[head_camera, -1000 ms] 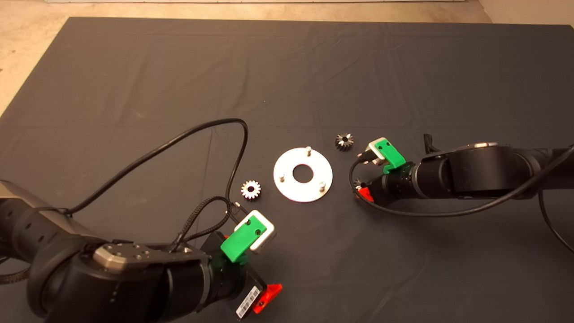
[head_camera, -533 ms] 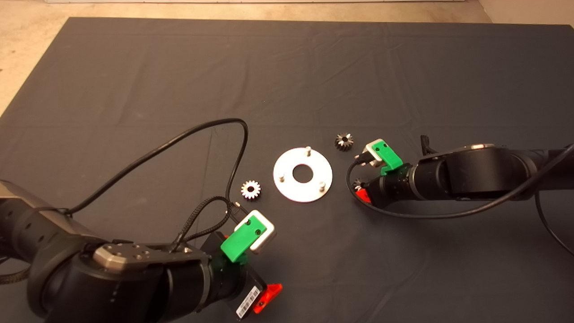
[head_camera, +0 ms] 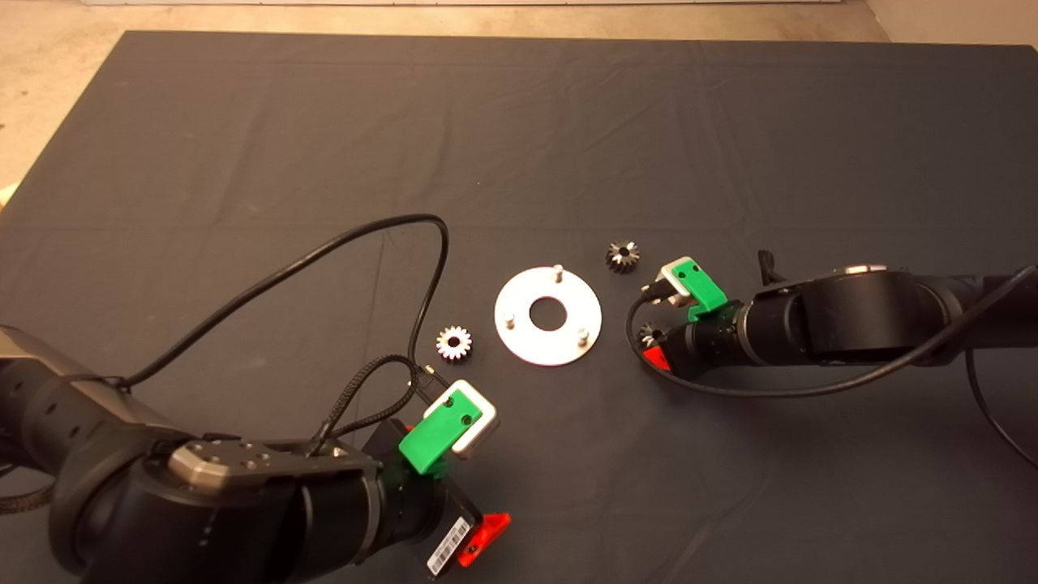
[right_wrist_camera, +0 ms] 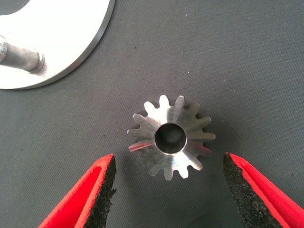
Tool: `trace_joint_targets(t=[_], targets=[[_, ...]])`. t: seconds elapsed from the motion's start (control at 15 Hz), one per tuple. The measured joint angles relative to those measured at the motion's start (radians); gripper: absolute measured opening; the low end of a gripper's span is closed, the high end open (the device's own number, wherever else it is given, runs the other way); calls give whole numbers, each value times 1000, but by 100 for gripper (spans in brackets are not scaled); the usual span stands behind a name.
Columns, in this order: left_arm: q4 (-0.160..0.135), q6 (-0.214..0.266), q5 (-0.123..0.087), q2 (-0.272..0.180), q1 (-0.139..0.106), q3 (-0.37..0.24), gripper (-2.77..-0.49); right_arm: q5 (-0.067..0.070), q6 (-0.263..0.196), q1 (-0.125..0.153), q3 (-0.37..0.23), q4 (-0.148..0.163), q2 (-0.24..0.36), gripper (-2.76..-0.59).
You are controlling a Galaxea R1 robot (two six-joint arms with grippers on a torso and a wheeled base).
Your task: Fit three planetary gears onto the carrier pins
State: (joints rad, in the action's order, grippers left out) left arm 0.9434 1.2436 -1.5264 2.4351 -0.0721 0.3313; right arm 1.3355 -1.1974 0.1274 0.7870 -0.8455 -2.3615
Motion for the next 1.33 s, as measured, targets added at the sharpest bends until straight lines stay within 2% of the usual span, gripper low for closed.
trace_joint_targets(t=[0.13, 0.53, 0.73, 0.8, 0.87, 1.0, 1.33], targets=[[0, 0, 0, 0, 0, 0, -75, 0, 1, 0, 0, 0, 0, -184], [0, 0, 0, 0, 0, 0, -75, -3, 16, -9, 18, 0, 0, -184], [0, 0, 0, 0, 0, 0, -75, -6, 38, -11, 29, 0, 0, -184], [0, 0, 0, 0, 0, 0, -75, -15, 42, -14, 37, -1, 0, -184], [0, 0, 0, 0, 0, 0, -75, -33, 45, -14, 44, 0, 0, -184], [0, 0, 0, 0, 0, 0, -75, -50, 45, -14, 53, 0, 0, -184], [0, 0, 0, 0, 0, 0, -75, -54, 45, -14, 64, -1, -19, -184]])
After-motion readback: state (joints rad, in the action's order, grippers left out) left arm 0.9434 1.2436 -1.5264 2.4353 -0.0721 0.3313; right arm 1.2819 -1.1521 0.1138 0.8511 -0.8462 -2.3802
